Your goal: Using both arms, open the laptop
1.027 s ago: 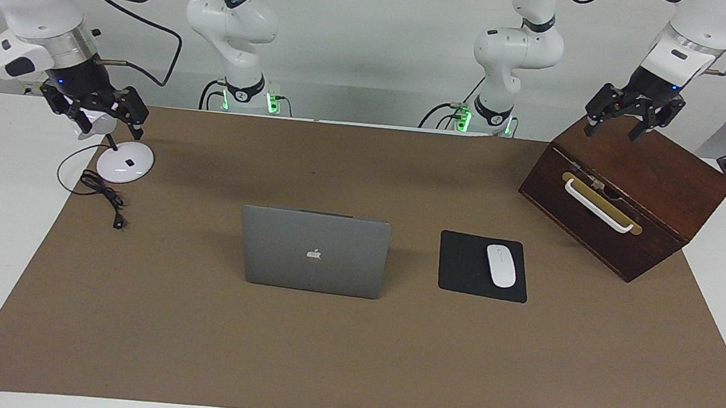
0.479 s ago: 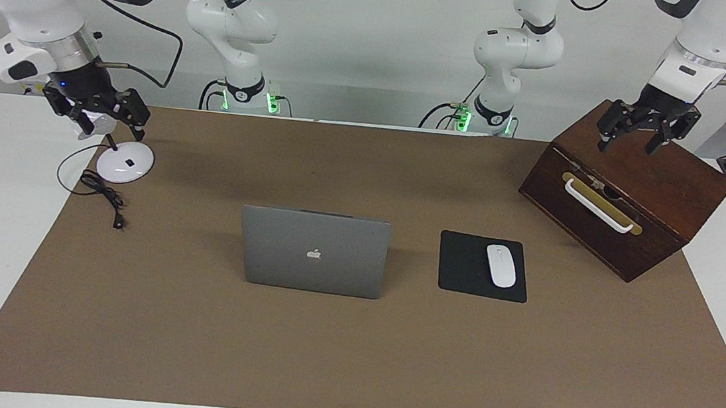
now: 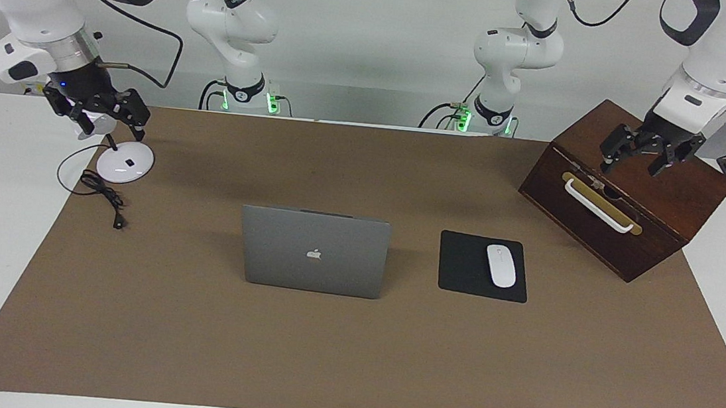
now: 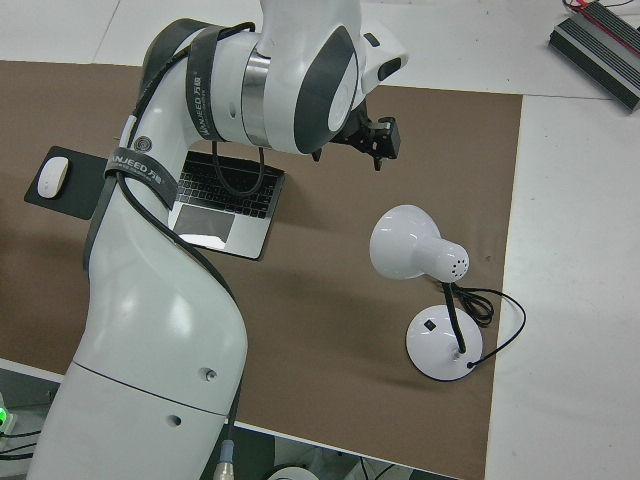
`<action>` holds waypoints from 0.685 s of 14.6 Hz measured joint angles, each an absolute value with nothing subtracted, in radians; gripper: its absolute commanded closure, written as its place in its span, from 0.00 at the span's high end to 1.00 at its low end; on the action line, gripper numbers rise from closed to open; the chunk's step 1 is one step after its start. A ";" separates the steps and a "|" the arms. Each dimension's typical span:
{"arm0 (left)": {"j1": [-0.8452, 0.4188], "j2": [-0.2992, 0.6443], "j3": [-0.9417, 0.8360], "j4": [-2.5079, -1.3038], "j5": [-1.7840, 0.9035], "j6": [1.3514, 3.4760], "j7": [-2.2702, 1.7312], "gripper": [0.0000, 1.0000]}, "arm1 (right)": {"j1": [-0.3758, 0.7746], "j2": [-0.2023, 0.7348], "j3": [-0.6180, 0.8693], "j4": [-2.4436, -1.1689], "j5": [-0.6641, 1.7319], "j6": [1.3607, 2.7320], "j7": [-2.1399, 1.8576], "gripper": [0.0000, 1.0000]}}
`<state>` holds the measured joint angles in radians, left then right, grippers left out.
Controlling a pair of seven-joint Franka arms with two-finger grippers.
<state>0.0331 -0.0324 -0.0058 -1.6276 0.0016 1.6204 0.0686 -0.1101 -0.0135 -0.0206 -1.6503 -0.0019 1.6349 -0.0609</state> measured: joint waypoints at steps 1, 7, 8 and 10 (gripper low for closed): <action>0.033 -0.030 -0.007 -1.628 0.002 1.620 0.069 1.00 | -0.110 -0.014 -0.021 -1.650 -0.002 1.635 -0.061 1.00; 0.031 -0.029 -0.017 -1.637 0.002 1.612 0.069 1.00 | -0.110 -0.014 -0.021 -1.650 -0.002 1.635 -0.061 1.00; 0.031 -0.029 -0.017 -1.637 0.002 1.612 0.069 1.00 | -0.110 -0.014 -0.021 -1.650 -0.002 1.635 -0.061 1.00; 0.031 -0.029 -0.017 -1.637 0.002 1.612 0.069 1.00 | -0.110 -0.014 -0.021 -1.650 -0.002 1.635 -0.061 1.00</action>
